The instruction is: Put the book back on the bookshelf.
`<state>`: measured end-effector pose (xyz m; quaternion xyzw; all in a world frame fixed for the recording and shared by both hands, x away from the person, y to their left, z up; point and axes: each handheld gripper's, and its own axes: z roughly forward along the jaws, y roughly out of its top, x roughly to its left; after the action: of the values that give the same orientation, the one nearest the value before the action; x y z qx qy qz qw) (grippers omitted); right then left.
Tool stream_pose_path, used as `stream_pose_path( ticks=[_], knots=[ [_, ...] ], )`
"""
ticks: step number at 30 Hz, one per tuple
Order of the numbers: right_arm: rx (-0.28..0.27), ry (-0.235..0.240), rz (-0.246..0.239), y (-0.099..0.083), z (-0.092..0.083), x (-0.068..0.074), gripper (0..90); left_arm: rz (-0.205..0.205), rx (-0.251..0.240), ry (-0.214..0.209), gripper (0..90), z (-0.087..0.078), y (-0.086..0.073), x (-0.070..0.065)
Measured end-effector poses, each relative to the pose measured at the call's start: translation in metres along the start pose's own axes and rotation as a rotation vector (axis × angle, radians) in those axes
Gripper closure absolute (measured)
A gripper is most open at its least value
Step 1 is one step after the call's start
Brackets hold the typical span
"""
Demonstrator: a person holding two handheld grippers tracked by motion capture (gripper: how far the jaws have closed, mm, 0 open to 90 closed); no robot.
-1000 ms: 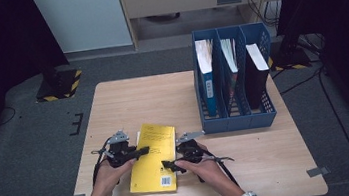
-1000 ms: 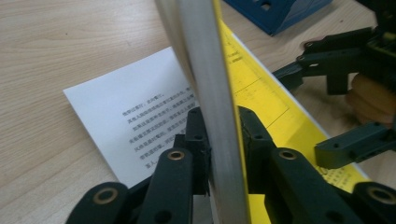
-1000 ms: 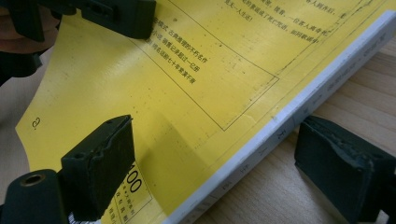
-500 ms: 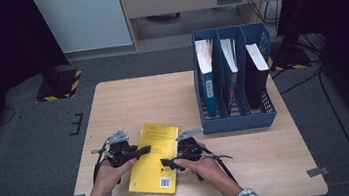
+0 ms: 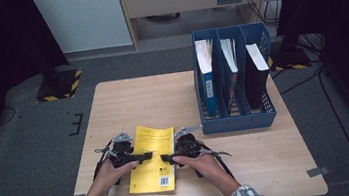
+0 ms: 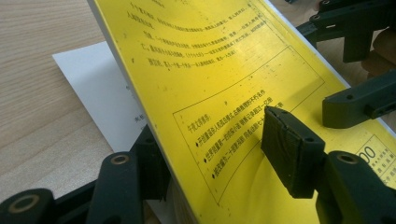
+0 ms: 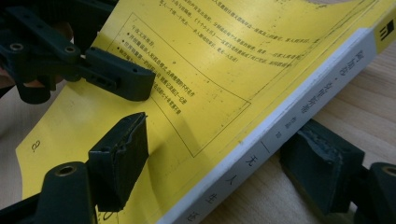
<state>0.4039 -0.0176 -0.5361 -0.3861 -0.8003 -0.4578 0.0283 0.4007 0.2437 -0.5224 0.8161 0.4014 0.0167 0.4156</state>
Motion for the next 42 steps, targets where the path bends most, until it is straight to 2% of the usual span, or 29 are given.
stream_pose_path(
  ticks=[7, 10, 17, 19, 21, 25, 29, 31, 36, 39, 42],
  knots=[
    [0.012, 0.024, 0.022, 0.007, 0.008, 0.000, 26.3, -0.017, -0.016, -0.036, 44.0, 0.000, -0.001, 0.002],
    [0.015, 0.025, 0.024, 0.009, 0.011, 0.001, 28.8, -0.019, -0.021, -0.038, 43.9, -0.001, -0.001, 0.001],
    [0.014, 0.027, 0.043, 0.013, 0.015, 0.002, 37.0, 0.012, -0.012, -0.026, 44.1, -0.002, 0.000, -0.002],
    [0.007, 0.026, 0.055, 0.013, 0.014, 0.002, 40.9, 0.005, -0.012, -0.028, 43.6, -0.002, 0.000, 0.000],
    [-0.001, 0.029, 0.044, 0.014, 0.012, 0.002, 44.0, -0.005, -0.011, -0.025, 40.5, -0.003, 0.000, 0.001],
    [0.008, 0.020, 0.045, 0.016, 0.012, 0.003, 46.5, -0.001, -0.001, -0.006, 37.3, -0.003, 0.001, 0.001],
    [0.003, 0.025, 0.046, 0.017, 0.011, 0.002, 49.4, -0.017, 0.002, 0.009, 36.8, -0.007, 0.000, 0.005],
    [0.006, 0.025, 0.046, 0.017, 0.011, 0.002, 49.8, -0.026, 0.001, 0.014, 38.9, -0.010, -0.001, 0.009],
    [0.010, 0.029, 0.047, 0.018, 0.011, 0.002, 49.8, -0.048, -0.012, -0.017, 52.2, -0.019, -0.002, 0.016],
    [0.023, 0.027, 0.046, 0.019, 0.011, 0.002, 49.9, -0.069, -0.023, -0.033, 60.9, -0.022, -0.001, 0.018],
    [0.030, 0.025, 0.041, 0.022, 0.010, 0.003, 50.8, -0.072, -0.016, -0.031, 65.7, -0.023, 0.002, 0.017]
  ],
)
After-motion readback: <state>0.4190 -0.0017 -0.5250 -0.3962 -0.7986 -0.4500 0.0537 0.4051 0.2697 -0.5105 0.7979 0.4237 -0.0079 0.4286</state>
